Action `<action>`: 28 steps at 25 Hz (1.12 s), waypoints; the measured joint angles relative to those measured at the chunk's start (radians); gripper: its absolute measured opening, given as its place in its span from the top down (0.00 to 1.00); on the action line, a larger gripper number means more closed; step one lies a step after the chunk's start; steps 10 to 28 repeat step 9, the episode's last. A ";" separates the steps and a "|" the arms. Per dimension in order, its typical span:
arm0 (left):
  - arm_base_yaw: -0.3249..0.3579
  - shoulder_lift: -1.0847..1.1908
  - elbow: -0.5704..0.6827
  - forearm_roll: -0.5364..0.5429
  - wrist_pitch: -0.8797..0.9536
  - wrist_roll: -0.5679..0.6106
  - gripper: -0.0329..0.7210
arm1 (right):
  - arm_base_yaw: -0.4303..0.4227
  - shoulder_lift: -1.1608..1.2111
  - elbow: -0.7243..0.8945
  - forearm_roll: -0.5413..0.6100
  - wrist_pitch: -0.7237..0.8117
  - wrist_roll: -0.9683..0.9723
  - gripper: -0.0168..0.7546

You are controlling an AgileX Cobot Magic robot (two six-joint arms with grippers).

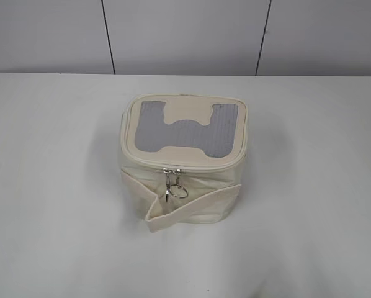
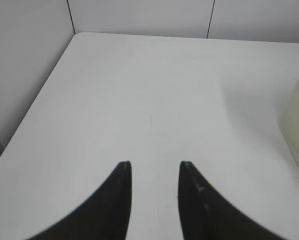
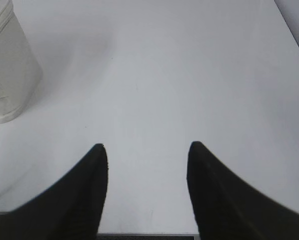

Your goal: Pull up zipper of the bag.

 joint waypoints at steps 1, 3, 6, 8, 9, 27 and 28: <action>0.000 0.000 0.000 0.000 0.000 0.000 0.63 | 0.000 0.000 0.000 0.000 0.000 0.000 0.45; 0.000 0.000 0.000 0.000 0.000 0.000 0.63 | 0.000 0.000 0.000 0.000 0.000 0.000 0.45; 0.000 0.000 0.000 0.000 0.000 0.000 0.63 | 0.000 0.000 0.000 0.000 0.000 0.000 0.45; 0.000 0.000 0.000 0.000 0.000 0.000 0.63 | 0.000 0.000 0.000 0.000 0.000 0.000 0.45; 0.000 0.000 0.000 0.000 0.000 0.000 0.63 | 0.000 0.000 0.000 0.000 0.000 0.000 0.45; 0.000 0.000 0.000 0.000 0.000 0.000 0.63 | 0.000 0.000 0.000 0.000 0.000 0.000 0.45; 0.000 0.000 0.000 0.000 0.000 0.000 0.63 | 0.000 0.000 0.000 0.000 0.000 0.000 0.45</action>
